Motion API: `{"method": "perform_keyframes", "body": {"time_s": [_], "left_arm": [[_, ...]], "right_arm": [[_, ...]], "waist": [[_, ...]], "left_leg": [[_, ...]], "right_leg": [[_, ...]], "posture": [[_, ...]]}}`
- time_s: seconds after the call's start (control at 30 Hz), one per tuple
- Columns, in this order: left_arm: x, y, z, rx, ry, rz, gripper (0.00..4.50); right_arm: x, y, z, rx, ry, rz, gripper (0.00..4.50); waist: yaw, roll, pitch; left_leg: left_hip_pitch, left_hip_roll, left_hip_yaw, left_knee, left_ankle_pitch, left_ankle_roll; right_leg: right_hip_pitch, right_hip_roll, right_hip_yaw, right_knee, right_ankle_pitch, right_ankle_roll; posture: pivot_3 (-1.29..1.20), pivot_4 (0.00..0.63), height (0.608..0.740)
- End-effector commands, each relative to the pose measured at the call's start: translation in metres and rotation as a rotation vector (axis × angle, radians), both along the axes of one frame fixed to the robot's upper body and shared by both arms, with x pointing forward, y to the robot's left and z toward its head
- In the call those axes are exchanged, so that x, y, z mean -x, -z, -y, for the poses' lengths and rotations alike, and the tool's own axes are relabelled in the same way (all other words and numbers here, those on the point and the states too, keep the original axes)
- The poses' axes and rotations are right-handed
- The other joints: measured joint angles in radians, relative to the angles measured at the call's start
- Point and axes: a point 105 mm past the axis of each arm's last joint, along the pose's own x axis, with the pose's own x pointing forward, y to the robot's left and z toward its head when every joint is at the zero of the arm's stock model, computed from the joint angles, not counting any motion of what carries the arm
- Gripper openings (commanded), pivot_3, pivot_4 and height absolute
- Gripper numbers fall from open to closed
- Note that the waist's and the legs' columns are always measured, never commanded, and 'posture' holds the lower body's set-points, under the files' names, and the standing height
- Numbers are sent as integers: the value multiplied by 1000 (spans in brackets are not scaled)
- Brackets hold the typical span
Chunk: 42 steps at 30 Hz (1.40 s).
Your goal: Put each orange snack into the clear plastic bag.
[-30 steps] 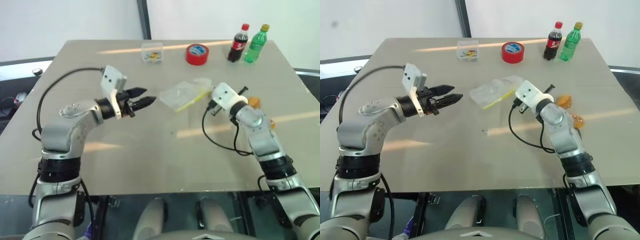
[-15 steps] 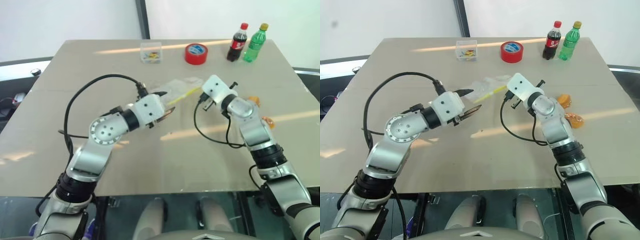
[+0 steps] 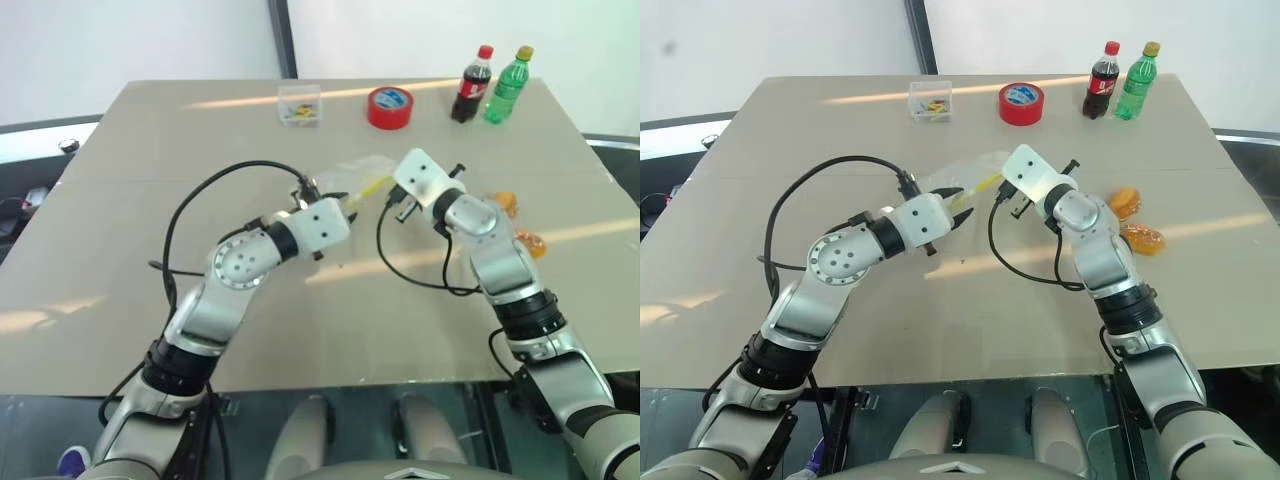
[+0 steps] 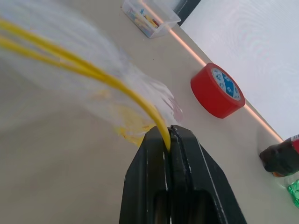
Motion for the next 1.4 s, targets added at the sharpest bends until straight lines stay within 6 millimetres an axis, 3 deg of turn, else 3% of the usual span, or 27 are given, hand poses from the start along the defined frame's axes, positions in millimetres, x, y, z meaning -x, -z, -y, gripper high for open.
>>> {"method": "perform_keyframes", "body": {"time_s": [0.03,0.2,0.3,0.4,0.53,0.57,0.6,0.7,0.9,1.03,1.1,1.2,1.3,1.33,1.4], "left_arm": [[0,-13,4,-1,14,80,30],[-6,-21,-9,27,-1,117,30],[-12,-24,-20,40,-17,142,0],[-16,-23,-26,52,-18,155,0],[-22,-23,-33,43,-20,183,0],[-22,-23,-33,40,-14,189,0],[-21,-23,-33,42,-10,191,0],[-21,-21,-34,47,-9,193,0],[-19,-20,-33,43,1,201,0],[-17,-20,-33,40,4,212,0],[-16,-20,-33,39,4,213,0],[-14,-18,-34,32,3,215,0],[-12,-17,-34,28,4,213,0],[-11,-16,-34,26,5,214,0],[-10,-15,-35,18,6,218,0]], "right_arm": [[6,-11,-3,-10,-3,49,0],[9,-3,8,37,2,32,0],[14,1,21,41,13,17,886],[22,3,31,10,29,4,2282],[45,0,40,-160,8,-91,2282],[49,-3,38,-222,-4,-117,1687],[53,-5,34,-281,-18,-143,1429],[60,-16,13,-441,-80,-194,23],[62,-34,-29,-526,-190,-207,23],[60,-38,-40,-496,-222,-176,23],[60,-39,-41,-380,-247,-103,23],[58,-37,-35,-245,-226,-4,854],[56,-38,-33,-145,-219,93,2203],[55,-40,-33,-144,-219,107,2454],[54,-43,-34,-128,-229,136,2454]], "waist": [[0,0,0],[0,0,0],[1,0,0],[1,0,0],[5,0,0],[2,0,0],[-1,0,0],[-3,0,0],[-1,0,0],[2,0,0],[2,1,0],[0,1,0],[-3,1,0],[-4,1,0],[-4,1,0]], "left_leg": [[0,0,0,0,0,0],[0,0,0,0,0,0],[0,0,0,0,0,0],[0,0,0,0,0,0],[-1,0,-1,0,0,0],[-1,0,-1,1,0,0],[-1,0,-1,1,0,0],[0,1,-1,1,0,0],[0,0,-1,1,0,0],[0,0,-2,1,0,0],[0,0,-2,1,0,0],[0,-1,-2,1,0,0],[0,-1,-2,1,0,0],[0,-1,-2,1,0,0],[0,0,-2,1,0,0]], "right_leg": [[0,0,0,0,0,0],[0,0,0,0,0,0],[0,0,0,0,0,0],[0,0,0,0,0,0],[0,0,-1,-1,0,0],[0,-1,-1,0,0,0],[0,-1,0,0,0,0],[0,0,0,1,0,0],[0,0,-1,1,0,0],[0,0,-2,1,0,0],[1,0,-2,1,0,0],[1,-1,-2,0,0,0],[0,0,-2,1,0,0],[0,0,-2,0,0,0],[0,0,-2,1,0,0]], "posture": [[0,150,740],[0,150,740],[0,150,740],[0,150,740],[0,150,740],[0,150,740],[0,150,740],[0,150,740],[0,150,740],[0,150,740],[0,150,740],[0,150,740],[0,150,740],[0,150,740],[0,150,740]]}}
